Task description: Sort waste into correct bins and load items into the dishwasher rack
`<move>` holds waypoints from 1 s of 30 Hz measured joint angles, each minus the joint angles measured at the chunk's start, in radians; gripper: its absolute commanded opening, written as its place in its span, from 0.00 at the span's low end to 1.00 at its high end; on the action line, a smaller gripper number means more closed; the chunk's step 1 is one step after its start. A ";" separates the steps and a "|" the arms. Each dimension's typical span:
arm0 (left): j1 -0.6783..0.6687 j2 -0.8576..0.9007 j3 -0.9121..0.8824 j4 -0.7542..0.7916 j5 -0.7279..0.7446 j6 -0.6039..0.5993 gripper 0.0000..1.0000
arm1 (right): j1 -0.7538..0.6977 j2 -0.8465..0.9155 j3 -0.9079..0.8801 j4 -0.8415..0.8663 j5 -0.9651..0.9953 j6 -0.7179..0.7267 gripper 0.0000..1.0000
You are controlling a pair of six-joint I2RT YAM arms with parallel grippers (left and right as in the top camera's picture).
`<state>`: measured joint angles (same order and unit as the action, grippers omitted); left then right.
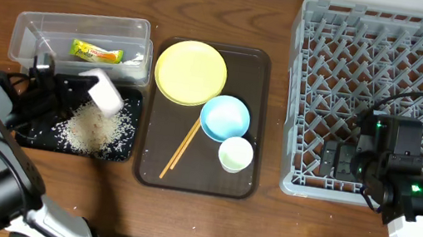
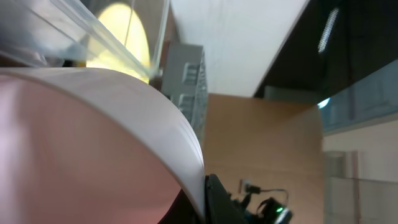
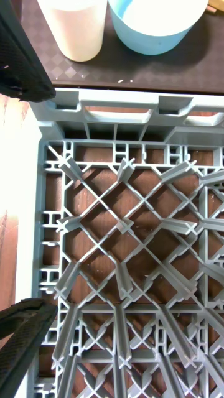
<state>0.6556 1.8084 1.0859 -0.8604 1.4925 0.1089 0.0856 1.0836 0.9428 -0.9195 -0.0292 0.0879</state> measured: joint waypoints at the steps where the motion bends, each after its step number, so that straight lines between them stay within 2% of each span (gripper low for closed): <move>1: -0.018 -0.024 0.000 -0.010 -0.029 0.001 0.06 | 0.000 0.000 0.000 0.000 0.000 0.000 0.99; 6: -0.180 -0.196 0.000 -0.026 -0.226 0.004 0.06 | 0.000 0.000 0.000 0.000 0.000 0.000 0.99; 9: -0.333 -0.282 0.000 -0.026 -0.402 -0.001 0.06 | 0.000 0.000 0.000 0.001 0.000 0.000 0.99; 17: -0.695 -0.292 0.000 0.009 -0.840 -0.051 0.07 | 0.000 0.000 0.000 0.001 0.000 0.000 0.99; 25: -0.911 -0.224 0.000 0.080 -1.052 -0.093 0.06 | 0.000 0.000 0.000 0.000 0.000 0.000 0.99; 30: -0.950 -0.163 0.000 0.098 -1.137 -0.130 0.17 | 0.000 0.000 0.000 -0.003 0.000 0.000 0.99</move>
<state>-0.2947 1.6459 1.0859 -0.7628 0.3553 -0.0216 0.0856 1.0836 0.9428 -0.9230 -0.0292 0.0875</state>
